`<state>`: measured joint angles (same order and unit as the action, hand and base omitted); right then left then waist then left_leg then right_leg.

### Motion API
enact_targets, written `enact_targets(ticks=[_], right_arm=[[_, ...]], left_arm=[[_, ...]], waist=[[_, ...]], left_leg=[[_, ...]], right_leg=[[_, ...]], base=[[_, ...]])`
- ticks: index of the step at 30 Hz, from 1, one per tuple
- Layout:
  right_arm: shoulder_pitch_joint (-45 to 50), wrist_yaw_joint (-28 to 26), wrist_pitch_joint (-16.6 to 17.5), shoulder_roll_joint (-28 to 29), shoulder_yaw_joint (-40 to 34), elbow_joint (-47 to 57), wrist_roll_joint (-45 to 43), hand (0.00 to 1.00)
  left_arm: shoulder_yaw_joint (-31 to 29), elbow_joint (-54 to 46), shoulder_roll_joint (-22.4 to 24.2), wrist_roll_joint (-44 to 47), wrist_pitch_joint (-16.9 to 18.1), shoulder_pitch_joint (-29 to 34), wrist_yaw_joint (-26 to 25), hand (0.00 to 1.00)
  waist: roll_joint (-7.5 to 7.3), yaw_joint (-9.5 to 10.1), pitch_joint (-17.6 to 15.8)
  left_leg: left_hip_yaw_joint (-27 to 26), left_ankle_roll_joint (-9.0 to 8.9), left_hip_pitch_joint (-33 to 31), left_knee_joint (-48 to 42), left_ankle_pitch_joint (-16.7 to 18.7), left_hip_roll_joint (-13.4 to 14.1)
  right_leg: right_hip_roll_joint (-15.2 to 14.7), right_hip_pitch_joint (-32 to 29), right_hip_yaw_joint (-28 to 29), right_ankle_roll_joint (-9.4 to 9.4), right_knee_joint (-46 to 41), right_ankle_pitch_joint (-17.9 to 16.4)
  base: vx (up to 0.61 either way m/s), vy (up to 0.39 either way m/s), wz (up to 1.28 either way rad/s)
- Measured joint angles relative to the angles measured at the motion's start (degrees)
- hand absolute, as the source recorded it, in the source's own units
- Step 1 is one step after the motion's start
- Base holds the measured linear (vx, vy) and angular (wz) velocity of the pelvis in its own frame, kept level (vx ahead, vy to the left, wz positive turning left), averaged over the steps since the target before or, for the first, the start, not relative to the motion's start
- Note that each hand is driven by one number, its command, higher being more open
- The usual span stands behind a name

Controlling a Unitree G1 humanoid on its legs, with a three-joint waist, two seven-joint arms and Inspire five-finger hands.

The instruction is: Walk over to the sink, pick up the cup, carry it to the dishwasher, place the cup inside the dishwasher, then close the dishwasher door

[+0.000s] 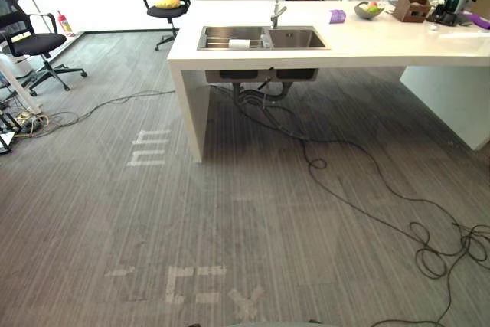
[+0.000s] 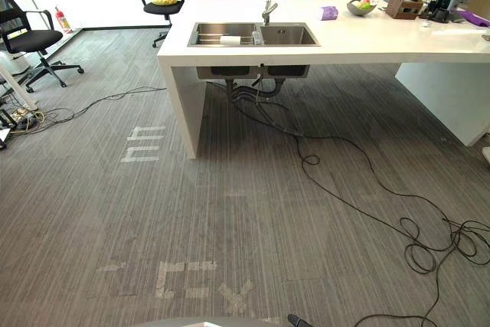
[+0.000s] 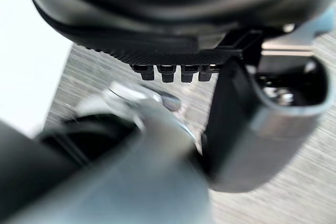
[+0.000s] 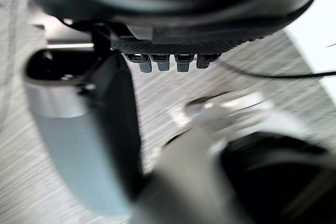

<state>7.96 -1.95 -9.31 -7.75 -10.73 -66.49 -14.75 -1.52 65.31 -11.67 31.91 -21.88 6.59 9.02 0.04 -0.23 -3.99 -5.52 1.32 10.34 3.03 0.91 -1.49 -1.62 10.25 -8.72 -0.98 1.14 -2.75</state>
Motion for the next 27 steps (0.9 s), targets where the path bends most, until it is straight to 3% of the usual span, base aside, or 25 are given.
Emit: enact_targets(ticks=[3,5,17,27], right_arm=[[-0.8,2.8,4.5,0.6,0.4,-0.1,9.2,1.0],[-1.3,3.3,5.7,0.7,0.8,0.0,12.3,1.0],[-3.0,1.0,4.4,0.4,1.2,0.0,12.4,1.0],[-2.8,-2.4,3.6,-0.2,1.6,-0.2,5.2,1.0]], left_arm=[[0.7,0.2,0.5,1.9,1.3,-0.2,0.1,1.0],[0.7,0.2,0.6,1.8,2.4,-0.2,0.1,1.0],[0.8,-0.2,0.9,-2.7,7.5,-0.6,-0.1,1.0],[0.7,-0.1,1.2,0.8,9.1,-0.1,-4.2,1.0]], waist=[[-0.19,0.34,-0.1],[-0.31,0.52,-0.6],[-0.12,0.55,-1.7],[-0.15,0.52,-1.7]], left_leg=[[0.2,-0.22,0.4,1.2,-0.3,0.0],[0.4,-0.3,0.4,1.8,-0.5,0.0],[0.9,-0.35,0.9,1.9,-0.5,0.1],[0.8,-0.41,1.1,2.1,-0.6,0.0]], right_leg=[[0.1,0.1,-0.4,-0.02,0.6,0.0],[0.1,0.2,-0.7,-0.06,1.0,0.0],[0.0,0.7,-3.0,-2.66,-0.3,-1.6],[-0.2,0.9,-3.1,-2.62,-0.3,-1.4]], base=[[0.01,-0.019,0.04],[0.02,-0.033,0.07],[-0.01,-0.027,0.05],[-0.04,-0.017,-0.01]])
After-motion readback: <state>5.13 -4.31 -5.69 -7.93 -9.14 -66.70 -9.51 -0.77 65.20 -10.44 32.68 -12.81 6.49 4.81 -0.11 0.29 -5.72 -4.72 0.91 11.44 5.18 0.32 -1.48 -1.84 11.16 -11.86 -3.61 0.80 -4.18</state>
